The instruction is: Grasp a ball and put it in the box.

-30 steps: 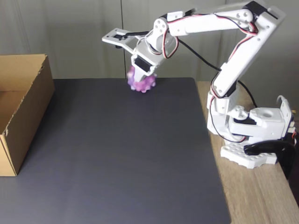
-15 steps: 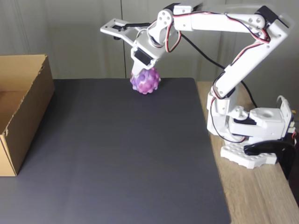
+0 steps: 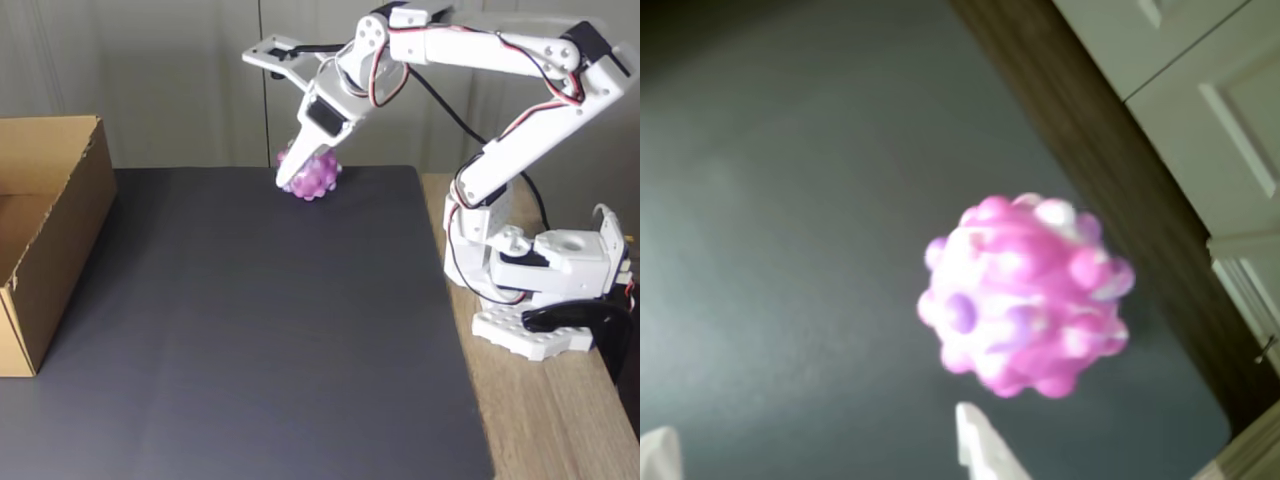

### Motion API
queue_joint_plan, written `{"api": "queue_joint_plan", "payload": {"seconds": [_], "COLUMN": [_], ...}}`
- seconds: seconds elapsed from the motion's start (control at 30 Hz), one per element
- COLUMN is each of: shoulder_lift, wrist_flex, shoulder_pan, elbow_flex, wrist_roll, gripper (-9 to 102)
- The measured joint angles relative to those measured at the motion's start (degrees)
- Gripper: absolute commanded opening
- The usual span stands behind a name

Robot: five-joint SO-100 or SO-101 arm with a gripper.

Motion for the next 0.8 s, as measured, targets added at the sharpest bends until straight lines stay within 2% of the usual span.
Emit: {"api": "queue_joint_plan", "payload": {"seconds": [0.5,0.8], "shoulder_lift": [-13.62,-19.16], "wrist_flex": [-13.71,-18.46], "shoulder_pan": [2.46,3.25], "elbow_flex": [0.0,-0.18], "wrist_roll": [-0.35,0.88], "gripper": [37,29]}}
